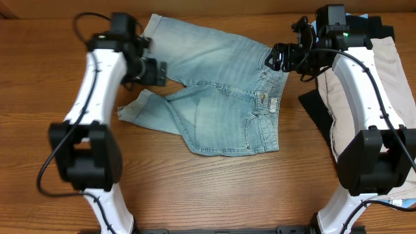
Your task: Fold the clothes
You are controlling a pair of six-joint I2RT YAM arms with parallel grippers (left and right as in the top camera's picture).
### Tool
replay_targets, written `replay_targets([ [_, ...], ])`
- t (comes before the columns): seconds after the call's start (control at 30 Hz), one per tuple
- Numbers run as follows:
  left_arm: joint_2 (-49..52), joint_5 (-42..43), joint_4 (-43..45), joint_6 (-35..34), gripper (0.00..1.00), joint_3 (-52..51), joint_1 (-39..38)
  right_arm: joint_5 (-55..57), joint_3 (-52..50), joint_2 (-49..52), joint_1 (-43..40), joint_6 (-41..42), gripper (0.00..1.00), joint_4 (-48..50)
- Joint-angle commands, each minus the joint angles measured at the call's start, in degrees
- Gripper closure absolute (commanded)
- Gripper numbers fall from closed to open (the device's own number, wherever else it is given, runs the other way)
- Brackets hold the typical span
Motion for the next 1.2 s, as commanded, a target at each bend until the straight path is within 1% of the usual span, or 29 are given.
replay_targets([
  [0.0, 4.1, 1.7, 0.3, 1.0, 0.00, -0.4, -1.5, -0.6, 1.4, -1.4, 0.1, -0.8, 0.00, -0.9],
  [0.03, 5.2, 1.6, 0.3, -1.4, 0.00, -0.4, -1.5, -0.6, 1.4, -1.4, 0.1, -0.8, 0.00, -0.9],
  [0.07, 6.6, 0.9, 0.3, -5.2, 0.01, -0.4, -1.4, -0.6, 1.4, -1.4, 0.1, -0.8, 0.00, -0.7],
  [0.1, 7.4, 0.5, 0.4, -7.3, 0.03, -0.4, -1.3, -0.6, 1.4, -1.4, 0.1, -0.8, 0.00, -0.6],
  [0.23, 9.6, 0.5, 1.0, -12.7, 0.13, -0.4, -1.0, -0.4, 1.4, -1.4, 0.1, -1.1, 0.00, 0.0],
  [0.3, 10.1, 0.5, 1.5, -14.3, 0.19, -0.4, -1.0, -0.4, 1.4, -1.4, 0.1, -1.0, 0.00, 0.4],
  [0.4, 10.2, 0.5, 2.5, -16.2, 0.25, -0.4, -1.1, 0.5, 1.3, -1.4, 0.1, -1.0, 0.00, 0.9],
  [0.47, 10.2, -1.0, 2.0, -17.3, 0.30, -0.4, -1.0, 0.7, 1.3, -1.4, 0.1, -1.1, 0.00, 1.0],
  [0.53, 10.2, -4.6, 0.2, -19.4, 0.30, -0.4, -1.0, 0.7, 1.3, -1.4, 0.1, -1.1, 0.00, 1.0],
  [0.67, 10.2, -5.7, -0.9, -19.3, 0.34, -0.4, -1.0, 0.6, 1.3, -1.4, 0.1, -1.3, 0.00, 1.3],
  [0.7, 10.2, -5.8, -1.4, -19.3, 0.39, -0.4, -1.0, 0.6, 1.3, -1.4, 0.1, -1.7, 0.00, 1.6],
  [0.83, 10.2, -8.5, -3.2, -19.3, 0.54, -0.4, -1.0, 0.6, 1.3, -1.4, 0.1, -2.1, 0.00, 1.8],
  [0.87, 10.2, -9.0, -3.5, -19.3, 0.65, -0.4, -1.0, 0.6, 1.2, -1.4, 0.1, -2.1, 0.00, 1.7],
  [0.97, 10.2, -9.9, -3.6, -19.1, 0.79, -0.4, -0.9, 0.6, 1.2, -1.4, 0.1, -2.1, 0.00, 1.7],
  [1.03, 10.2, -10.0, -3.9, -19.1, 0.96, -0.3, -0.9, 0.6, 1.2, -1.4, 0.1, -2.1, 0.00, 1.7],
  [1.1, 10.2, -10.1, -5.3, -19.1, 0.96, 0.5, -0.9, 0.6, 1.2, -1.4, 0.1, -2.1, 0.00, 1.6],
  [1.17, 10.2, -10.6, -8.5, -19.1, 0.96, 2.6, -0.9, 0.6, 1.2, -1.4, 0.1, -2.1, 0.00, 1.4],
])
